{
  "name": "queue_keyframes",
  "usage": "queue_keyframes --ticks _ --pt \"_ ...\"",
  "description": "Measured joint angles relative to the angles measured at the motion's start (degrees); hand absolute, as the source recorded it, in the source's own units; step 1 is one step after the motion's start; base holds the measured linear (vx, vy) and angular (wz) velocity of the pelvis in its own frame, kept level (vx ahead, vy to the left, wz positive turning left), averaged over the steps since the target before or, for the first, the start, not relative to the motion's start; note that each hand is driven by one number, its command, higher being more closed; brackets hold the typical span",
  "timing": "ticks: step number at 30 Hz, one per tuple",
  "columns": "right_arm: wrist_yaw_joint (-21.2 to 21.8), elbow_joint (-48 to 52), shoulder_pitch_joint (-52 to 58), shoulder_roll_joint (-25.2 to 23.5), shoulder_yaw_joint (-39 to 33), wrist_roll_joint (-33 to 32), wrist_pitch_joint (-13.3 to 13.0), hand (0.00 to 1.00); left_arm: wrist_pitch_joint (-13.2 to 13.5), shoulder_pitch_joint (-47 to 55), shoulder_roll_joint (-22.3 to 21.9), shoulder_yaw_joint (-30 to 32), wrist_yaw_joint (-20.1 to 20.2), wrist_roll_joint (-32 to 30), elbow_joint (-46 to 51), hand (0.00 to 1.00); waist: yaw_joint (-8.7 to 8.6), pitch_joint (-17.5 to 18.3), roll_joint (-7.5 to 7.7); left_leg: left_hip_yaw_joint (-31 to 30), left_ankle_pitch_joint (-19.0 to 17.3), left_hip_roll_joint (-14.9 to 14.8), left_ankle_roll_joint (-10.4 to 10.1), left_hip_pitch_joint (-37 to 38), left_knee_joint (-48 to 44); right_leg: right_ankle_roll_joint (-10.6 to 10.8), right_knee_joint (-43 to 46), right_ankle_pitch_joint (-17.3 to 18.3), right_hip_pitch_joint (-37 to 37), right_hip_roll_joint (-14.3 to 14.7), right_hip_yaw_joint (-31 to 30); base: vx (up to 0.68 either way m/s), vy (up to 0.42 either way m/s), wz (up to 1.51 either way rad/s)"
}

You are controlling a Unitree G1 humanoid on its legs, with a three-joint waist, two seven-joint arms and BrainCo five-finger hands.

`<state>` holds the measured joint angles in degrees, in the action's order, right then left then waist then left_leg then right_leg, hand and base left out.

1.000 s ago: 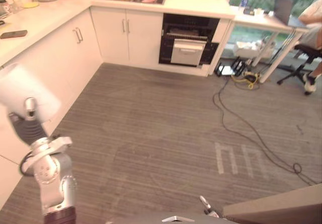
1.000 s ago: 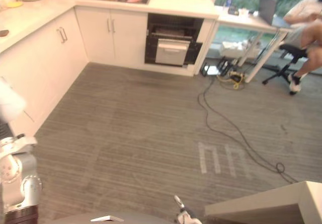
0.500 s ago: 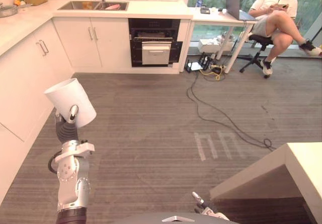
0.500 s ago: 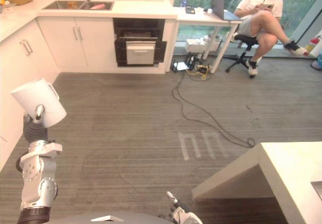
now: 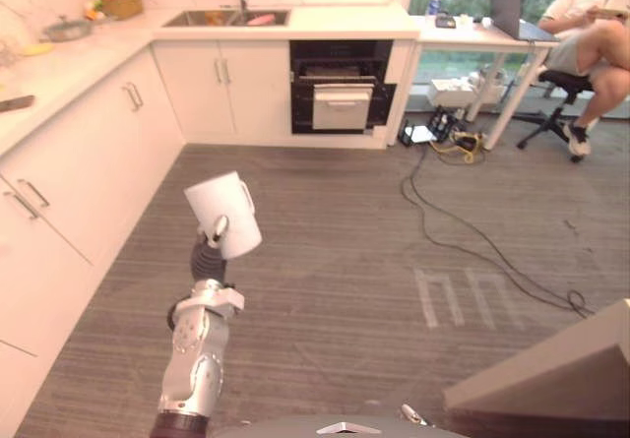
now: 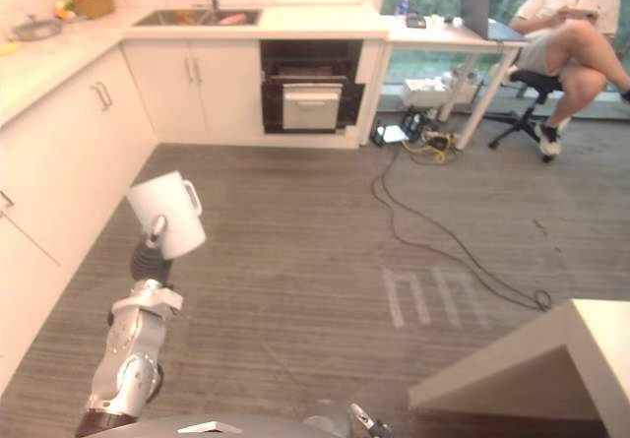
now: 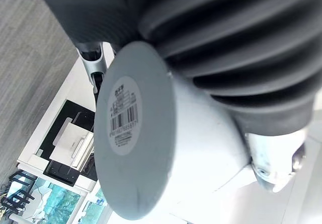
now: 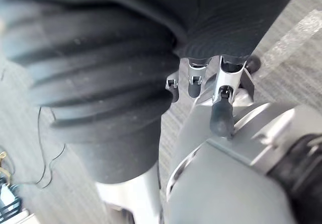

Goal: Walk over to the sink, pick up the cup, carry it to the dishwasher, place the cup inside the dishwasher, then close the dishwasher door

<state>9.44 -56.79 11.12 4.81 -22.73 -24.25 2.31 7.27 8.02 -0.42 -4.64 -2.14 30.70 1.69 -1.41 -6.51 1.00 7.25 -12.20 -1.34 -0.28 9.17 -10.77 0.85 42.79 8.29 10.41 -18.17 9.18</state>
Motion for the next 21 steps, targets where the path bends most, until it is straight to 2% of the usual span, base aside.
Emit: queue_keyframes --ticks 2,3,5,6,8,9,10,11,12,13,14,15,16,17,18,19,20,21 --pt "0.08 0.35 -0.08 -0.97 1.2 1.3 -0.86 0.0 0.14 -0.44 0.76 1.62 2.08 0.69 0.0 1.0 0.88 -0.27 0.47 -0.17 -0.84 -1.95 -0.17 1.9 -0.12 1.24 -4.25 1.79 2.0 3.9 0.74 0.17 -0.013 0.08" --pt "0.05 1.18 -0.04 -1.74 2.04 3.63 -1.88 0.0 0.15 -0.9 2.21 1.58 3.76 0.18 0.01 1.0 0.99 -0.83 1.49 -0.45 -1.65 -2.75 -0.72 3.34 -0.12 2.25 -8.3 1.19 3.19 6.02 1.44 0.21 -0.075 0.05" --pt "-0.2 3.11 -0.05 -2.37 3.16 7.24 -3.61 0.0 -0.05 -1.88 3.55 -0.03 4.7 -2.16 0.17 1.0 0.87 -1.02 1.8 -0.35 -3.14 -3.88 -1.8 4.4 -0.19 2.98 -15.55 -1.24 5.25 8.47 2.44 0.2 -0.112 0.06" --pt "-0.22 4.02 0.04 -2.36 3.95 8.24 -3.93 0.0 -0.28 -2.34 3.72 -0.61 4.77 -3.12 0.77 1.0 0.87 -1.0 1.83 -0.26 -3.7 -4.02 -2.1 4.87 -0.18 2.97 -18.17 -2.14 5.79 9.08 2.52 0.3 -0.161 0.05" --pt "-1.2 6.0 0.25 -2.26 6.59 10.77 -4.58 0.0 -0.69 -4.13 3.76 -2.35 3.93 -5.16 5.78 1.0 0.67 -0.92 2.27 -0.74 -7.12 -3.9 -3.92 7.12 -0.89 2.51 -27.58 -4.74 5.04 10.89 1.44 0.39 -0.22 0.15" --pt "-1.69 6.29 0.29 -2.03 6.81 11.13 -4.52 0.0 -0.71 -4.54 3.7 -2.49 3.58 -5.35 6.79 1.0 0.51 -0.97 1.98 -1.39 -8.3 -4.03 -4.42 7.72 -1.44 1.74 -27.28 -8.31 4.74 11.44 0.5 0.41 -0.235 0.44" --pt "-2.58 6.67 0.47 -1.73 6.61 11.18 -4.67 0.0 -0.99 -4.99 2.46 -2.84 2.96 -5.92 7.86 1.0 -0.49 -0.77 0.83 -2.43 -9.81 -5.34 -4.35 8.77 -1.58 1.84 -23.72 -9.84 4.93 12.12 1.1 0.46 -0.247 0.54" --pt "-2.73 7.2 0.5 -0.68 6.64 11.19 -4.7 0.0 -1.25 -5.4 1.56 -2.83 2.33 -6.19 9.13 1.0 -0.94 -0.78 -1.08 -2.93 -10.45 -6.42 -3.69 9.74 -1.29 -0.06 -19.21 -8.54 6.06 12.83 0.98 0.38 -0.191 0.49" --pt "-3.19 7.58 0.43 -0.2 6.68 11.19 -4.69 0.0 -1.34 -5.82 1.33 -2.82 2.24 -6.2 9.23 1.0 -0.94 -0.81 -1.76 -2.88 -10.3 -6.79 -3.52 10.11 -1.14 -0.62 -16.96 -7.14 6.81 12.99 0.99 0.44 -0.242 0.33" --pt "-4.56 8.35 0.11 0.23 6.84 11.22 -4.61 0.0 -1.83 -6.3 1.19 -2.63 2.16 -6.23 9.17 1.0 -0.68 -0.31 -2.74 -2.98 -9.01 -7.38 -3.58 10.27 -1.45 -0.88 -13.31 -3.76 7.85 12.99 1.47 0.3 -0.185 0.2" --pt "-5.18 8.63 -0.24 0.2 6.82 11.17 -4.6 0.0 -2.08 -6.19 0.89 -2.54 2.16 -6.24 9.1 1.0 -0.69 -0.24 -2.63 -3.57 -7.28 -7.44 -3.28 10.58 -2.3 -0.97 -11.68 -1.69 7.44 12.8 2.09 0.44 -0.3 0.31" --pt "-6.26 8.69 -0.23 0.02 6.81 11.11 -4.54 0.0 -2.32 -5.76 0.74 -2.91 2.3 -6.21 9.07 1.0 -0.85 0.03 -2.64 -4.71 -5.13 -7.64 -1.92 10.49 -4.86 -1.17 -11.23 0.55 5.61 12.6 3.07 0.29 -0.22 0.28" --pt "-6.64 8.67 -0.12 -0.08 6.82 11.13 -4.48 0.0 -2.31 -5.44 0.57 -2.99 2.61 -6.18 9.09 1.0 -0.8 0.07 -2.47 -4.91 -4.19 -8.02 -2.25 9.54 -7.91 -1.32 -11.52 1.48 4.55 12.63 3.73 0.42 -0.323 0.42" --pt "-7.17 8.59 0.03 -0.35 6.62 11.75 -4.59 0.0 -2.27 -5.2 -0.14 -3.1 3.55 -6.16 9.12 1.0 -0.53 -0.22 -2.67 -6.12 0.19 -10.2 -8.09 2.71 -23.61 -1.56 -13.34 3.42 0.97 13.57 4.92 0.34 -0.234 0.28" --pt "-7.17 8.61 0.0 -0.25 6.52 12.96 -4.82 0.0 -2.18 -4.87 -0.26 -3.02 3.92 -6.12 9.12 1.0 -0.28 -0.28 -2.88 -6.85 4.51 -11.1 -10.51 -0.84 -30.62 -1.65 -14.18 3.93 -0.54 13.99 5.25 0.4 -0.232 0.16" --pt "-7.1 8.68 0.35 0.26 6.53 15.48 -5.77 0.0 -1.95 -3.66 -1.04 -2.38 4.2 -5.95 9.02 1.0 0.24 -0.73 -3.27 -7.15 16.17 -13.58 -10.44 -7.05 -42.98 -2.31 -16.64 4.54 -4.29 15.79 5.31 0.28 -0.084 -0.06" --pt "-7.09 8.84 0.34 0.26 6.81 16.24 -6.29 0.0 -1.95 -2.98 -1.29 -1.9 4.22 -5.88 8.87 1.0 0.43 -0.81 -3.95 -7.18 18.78 -14.67 -9.89 -9.98 -48.79 -2.68 -18.03 4.76 -6.31 16.82 5.44 0.37 -0.056 -0.17" --pt "-7.34 8.83 0.37 0.91 6.86 16.98 -6.93 0.0 -1.97 -1.72 -1.35 -0.73 4.2 -5.39 8.8 1.0 0.69 -1.23 -5.18 -6.63 15.83 -15.04 -7.64 -17.26 -61.89 -3.4 -19.8 5.97 -10.66 18.19 5.05 0.4 -0.003 -0.18"
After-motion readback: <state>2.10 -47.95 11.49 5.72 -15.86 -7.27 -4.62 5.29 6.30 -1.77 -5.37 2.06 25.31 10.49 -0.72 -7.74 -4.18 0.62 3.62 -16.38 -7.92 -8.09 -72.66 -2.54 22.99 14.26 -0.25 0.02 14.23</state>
